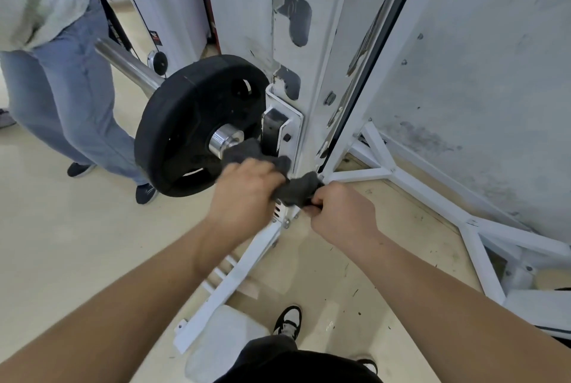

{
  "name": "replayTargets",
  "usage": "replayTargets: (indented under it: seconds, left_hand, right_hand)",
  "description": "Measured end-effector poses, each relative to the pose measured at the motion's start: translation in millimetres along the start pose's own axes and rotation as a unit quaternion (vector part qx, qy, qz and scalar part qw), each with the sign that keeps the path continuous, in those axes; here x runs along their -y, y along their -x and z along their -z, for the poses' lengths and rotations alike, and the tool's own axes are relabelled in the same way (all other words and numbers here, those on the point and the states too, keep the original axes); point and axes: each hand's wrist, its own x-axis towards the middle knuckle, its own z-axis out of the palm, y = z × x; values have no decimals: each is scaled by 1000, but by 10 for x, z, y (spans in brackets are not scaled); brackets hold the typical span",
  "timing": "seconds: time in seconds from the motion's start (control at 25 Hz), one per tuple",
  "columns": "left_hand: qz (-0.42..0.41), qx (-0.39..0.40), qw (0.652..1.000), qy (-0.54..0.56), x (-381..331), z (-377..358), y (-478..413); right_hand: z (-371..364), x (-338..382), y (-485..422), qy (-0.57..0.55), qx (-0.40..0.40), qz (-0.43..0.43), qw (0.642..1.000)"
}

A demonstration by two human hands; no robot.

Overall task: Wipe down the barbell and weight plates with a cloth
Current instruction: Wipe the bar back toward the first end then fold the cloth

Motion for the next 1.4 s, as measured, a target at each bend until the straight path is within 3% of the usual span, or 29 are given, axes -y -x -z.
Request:
replayTargets:
  seconds: [0.12, 0.24, 0.36, 0.44, 0.52, 0.56, 0.64, 0.72, 0.88, 0.92, 1.0, 1.08, 1.12, 1.16, 1.24, 1.32, 1.36, 1.4]
  left_hand:
    - [146, -21, 989, -16, 13, 9, -160]
    - [70, -9, 997, 36, -504, -152, 52]
    - [-16, -8, 999, 49, -211, -132, 66]
    - [54, -23, 998, 32, -71, -95, -59]
    - [136, -24, 989, 48, -382, -134, -6]
    - [132, -14, 989, 62, -618, -172, 62]
    - [25, -9, 996, 82, -840, -221, 216]
    - [-37, 1, 998, 53, -577, -211, 158]
    - [165, -25, 986, 25, -580, -218, 16]
    - [163, -12, 986, 42, -806, -264, 65]
    - [80, -22, 991, 102, -1209, -342, 280]
    - [-23, -11, 984, 176, -1263, -407, 534]
    - [-19, 14, 974, 226, -1199, -449, 665]
    - [43, 40, 952, 300, -1127, -473, 808]
    - [297, 53, 862, 407, -981, -466, 1027]
    - [477, -6, 742, 471, -819, -490, 985]
    - [512, -30, 684, 519, -760, -467, 862]
    - [532, -54, 606, 590, -722, -466, 666]
  right_hand:
    - [-9, -4, -8, -3, -11, 0, 1000]
    - [-1, 5, 10, 0, -21, 2, 1000]
    - [10, -14, 22, -21, -12, -2, 1000]
    - [37, -69, 59, -63, 8, -24, 998]
    - [55, -209, 144, -96, 12, -52, 994]
    - [54, -308, 201, -98, 14, -62, 993]
    - [71, -481, 323, -85, 26, -69, 994]
    - [87, -581, 418, -85, 33, -65, 994]
    - [98, -588, 509, -144, -12, -80, 986]
    - [99, -581, 530, -156, -21, -85, 984]
    - [116, -600, 553, -168, -30, -106, 979]
    - [147, -627, 595, -161, -31, -126, 978]
    - [161, -634, 609, -149, -35, -128, 980]
    - [170, -643, 606, -141, -42, -124, 981]
    - [173, -636, 581, -149, -60, -111, 981]
    - [144, -587, 533, -143, -62, -95, 983]
    - [128, -550, 512, -131, -51, -88, 986]
    - [110, -510, 499, -114, -34, -82, 990]
